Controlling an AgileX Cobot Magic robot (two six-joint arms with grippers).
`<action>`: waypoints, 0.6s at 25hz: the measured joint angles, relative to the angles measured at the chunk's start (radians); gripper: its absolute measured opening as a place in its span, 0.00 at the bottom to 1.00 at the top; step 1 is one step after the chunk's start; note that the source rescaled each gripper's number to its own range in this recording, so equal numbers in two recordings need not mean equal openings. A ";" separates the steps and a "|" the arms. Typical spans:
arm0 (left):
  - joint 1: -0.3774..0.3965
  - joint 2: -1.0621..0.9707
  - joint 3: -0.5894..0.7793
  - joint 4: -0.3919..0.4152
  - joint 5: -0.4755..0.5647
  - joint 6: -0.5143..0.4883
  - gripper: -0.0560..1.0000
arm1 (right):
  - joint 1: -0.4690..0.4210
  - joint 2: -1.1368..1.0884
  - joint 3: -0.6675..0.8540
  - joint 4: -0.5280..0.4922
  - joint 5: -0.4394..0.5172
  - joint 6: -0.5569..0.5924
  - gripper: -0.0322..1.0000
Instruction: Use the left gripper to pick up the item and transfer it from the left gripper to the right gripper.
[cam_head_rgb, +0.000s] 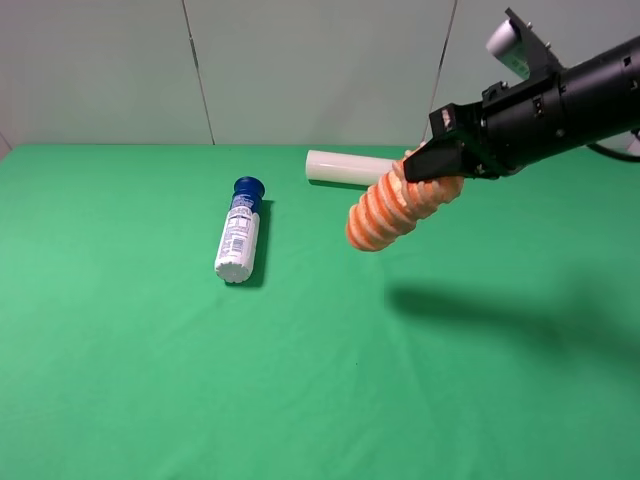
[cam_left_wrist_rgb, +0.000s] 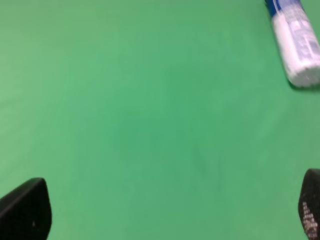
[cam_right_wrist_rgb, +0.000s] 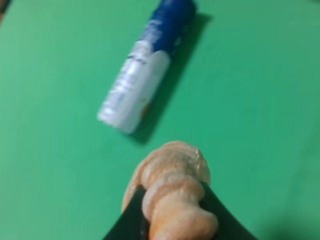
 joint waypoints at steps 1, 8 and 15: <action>0.010 0.000 0.000 0.000 0.000 0.000 1.00 | 0.000 0.000 -0.013 -0.035 0.001 0.028 0.05; 0.022 0.000 0.000 0.000 0.000 0.000 1.00 | -0.016 0.005 -0.052 -0.146 0.015 0.102 0.05; 0.022 0.000 0.000 0.000 0.000 0.000 1.00 | -0.118 0.096 -0.054 -0.150 0.115 0.112 0.05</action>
